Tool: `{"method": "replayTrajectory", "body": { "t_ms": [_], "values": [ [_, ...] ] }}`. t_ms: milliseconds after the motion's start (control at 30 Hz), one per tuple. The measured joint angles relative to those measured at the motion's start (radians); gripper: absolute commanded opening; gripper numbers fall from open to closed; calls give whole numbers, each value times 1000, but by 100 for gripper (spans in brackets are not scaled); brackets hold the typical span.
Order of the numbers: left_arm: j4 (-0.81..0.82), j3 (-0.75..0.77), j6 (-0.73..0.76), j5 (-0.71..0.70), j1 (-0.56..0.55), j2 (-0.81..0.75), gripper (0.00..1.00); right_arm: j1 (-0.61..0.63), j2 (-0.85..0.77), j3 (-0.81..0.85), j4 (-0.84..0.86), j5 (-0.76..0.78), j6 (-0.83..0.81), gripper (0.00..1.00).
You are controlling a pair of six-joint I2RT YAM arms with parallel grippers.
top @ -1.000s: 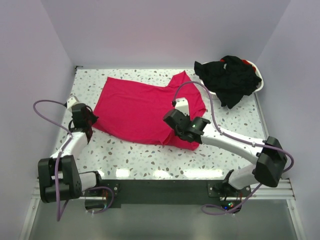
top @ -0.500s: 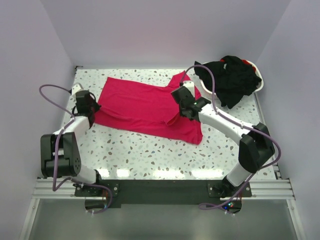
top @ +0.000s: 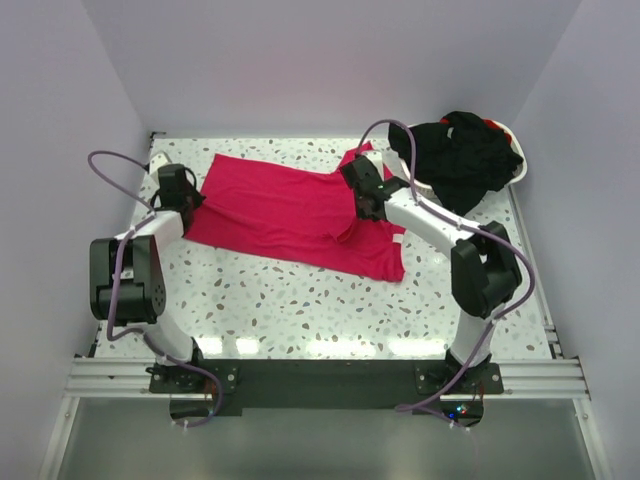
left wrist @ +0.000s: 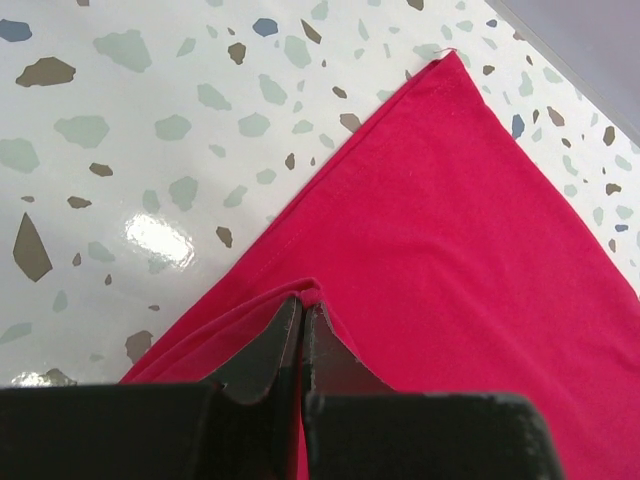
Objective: Fold and stack the t-shirts
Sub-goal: Fold the tshirt
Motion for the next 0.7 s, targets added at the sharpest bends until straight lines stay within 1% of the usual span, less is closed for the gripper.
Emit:
{"method": "replayTrajectory", "body": {
  "t_ms": [67,100,167,200,233,267,300,333,367,400,433,567,700],
  "values": [
    [-9,20,0,-6,0,18,0,-7,24,17,0,0,-3,0],
    [-16,29,0,-10,0,26,2,-11,35,26,-3,-1,-6,0],
    [-24,47,0,-19,-1,40,13,-21,60,50,-6,-2,-10,0],
    [-25,53,2,-25,-1,44,29,-26,71,64,-7,-3,-11,17],
    [-26,56,6,-31,-1,47,38,-32,87,82,-6,-5,-11,27],
    [-27,58,9,-35,-1,47,59,-40,102,102,-7,-6,-16,37],
    [-28,58,20,-39,-1,47,70,-48,120,125,-10,-8,-21,61],
    [-28,59,24,-42,-1,47,80,-56,135,145,-12,-14,-25,69],
    [-29,59,27,-46,-1,47,95,-64,149,168,-17,-17,-34,77],
    [-29,58,32,-50,-3,47,99,-68,160,186,-21,-21,-40,82],
    [-30,58,33,-55,-5,46,100,-74,169,205,-23,-23,-47,85],
    [-29,57,55,-61,-37,28,100,-84,157,216,-13,-49,-59,86],
    [23,41,97,-16,-107,7,100,-84,68,85,61,-170,-59,85]
  ]
}}
